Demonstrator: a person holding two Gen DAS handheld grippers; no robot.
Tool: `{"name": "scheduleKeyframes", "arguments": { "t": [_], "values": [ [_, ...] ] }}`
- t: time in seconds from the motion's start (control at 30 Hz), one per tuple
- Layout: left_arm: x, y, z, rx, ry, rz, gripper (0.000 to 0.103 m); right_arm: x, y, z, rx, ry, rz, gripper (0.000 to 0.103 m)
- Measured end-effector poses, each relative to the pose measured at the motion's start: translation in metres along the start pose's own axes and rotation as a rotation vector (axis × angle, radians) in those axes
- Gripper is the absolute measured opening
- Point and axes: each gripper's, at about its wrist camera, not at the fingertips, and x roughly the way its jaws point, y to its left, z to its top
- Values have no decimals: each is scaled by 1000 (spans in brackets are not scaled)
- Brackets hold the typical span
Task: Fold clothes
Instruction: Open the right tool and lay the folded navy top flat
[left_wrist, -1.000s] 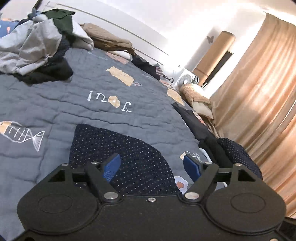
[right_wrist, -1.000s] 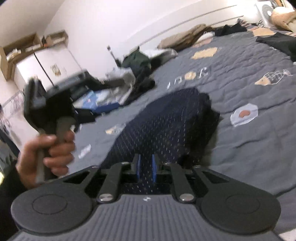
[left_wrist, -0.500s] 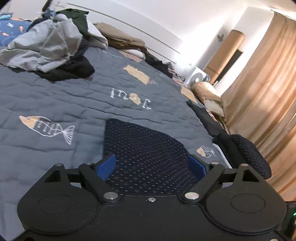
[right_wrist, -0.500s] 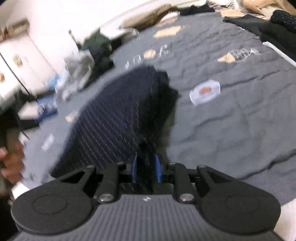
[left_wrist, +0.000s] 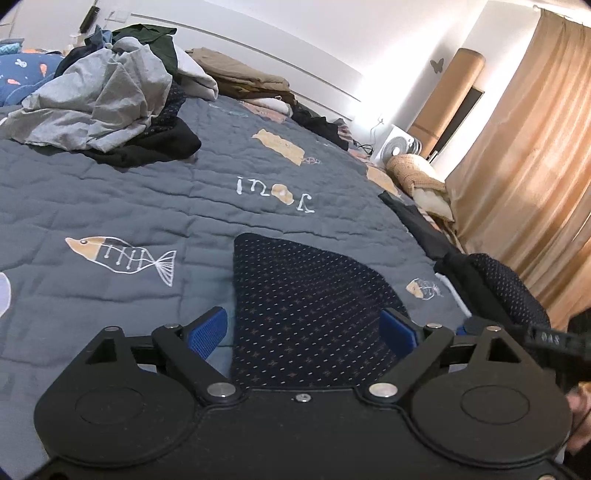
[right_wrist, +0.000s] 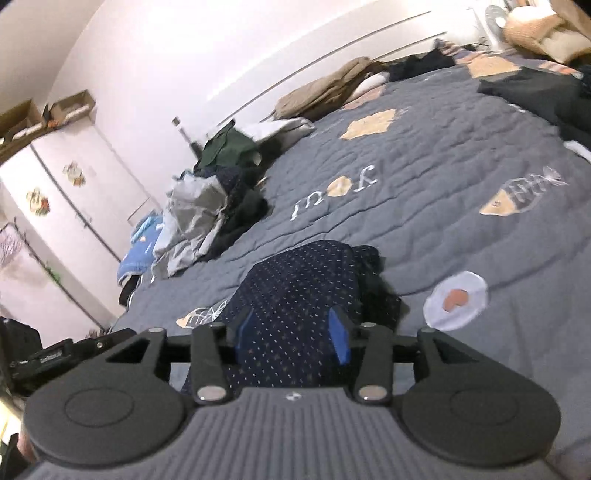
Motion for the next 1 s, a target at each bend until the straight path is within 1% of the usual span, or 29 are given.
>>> {"name": "scheduleKeyframes", "arguments": {
  "t": [0.1, 0.17, 0.23, 0.3, 0.37, 0.43, 0.47, 0.57, 0.6, 0.63, 0.7, 0.73, 0.83, 0.9, 0.93, 1.0],
  "values": [
    [1, 2, -2, -1, 18, -13, 89, 20, 9, 8, -54, 32, 29, 44],
    [2, -1, -5, 16, 44, -42, 89, 36, 16, 15, -122, 61, -7, 44],
    [3, -11, -11, 88, 78, -71, 89, 50, 10, 20, -126, 72, -24, 44],
    [4, -20, -19, 185, 106, -65, 89, 63, 5, 25, -130, 83, -41, 44],
    [10, -24, -27, 240, 138, -46, 89, 76, -1, 30, -134, 91, -58, 44],
    [17, -23, -36, 260, 184, -32, 89, 85, -11, 28, -119, 80, -83, 44],
    [22, -23, -41, 280, 221, -29, 89, 89, -17, 27, -109, 78, -95, 44],
    [36, -25, -58, 362, 342, -13, 89, 100, -26, 29, -106, 87, -125, 44],
    [40, -26, -64, 402, 374, 3, 89, 104, -28, 30, -109, 91, -134, 44],
    [41, -26, -67, 415, 389, 2, 89, 107, -29, 32, -112, 96, -142, 44],
    [41, -22, -69, 421, 405, -12, 89, 114, -33, 35, -117, 106, -160, 44],
    [39, -21, -67, 415, 398, -19, 89, 117, -35, 37, -119, 110, -169, 44],
    [30, -15, -56, 379, 347, -39, 89, 127, -41, 42, -124, 124, -187, 44],
    [25, -9, -47, 339, 312, -52, 89, 131, -42, 49, -95, 129, -103, 44],
    [24, -6, -44, 320, 298, -54, 89, 135, -41, 51, -99, 139, -83, 45],
    [24, -4, -42, 301, 285, -44, 89, 141, -37, 51, -140, 149, -97, 46]
  ]
}}
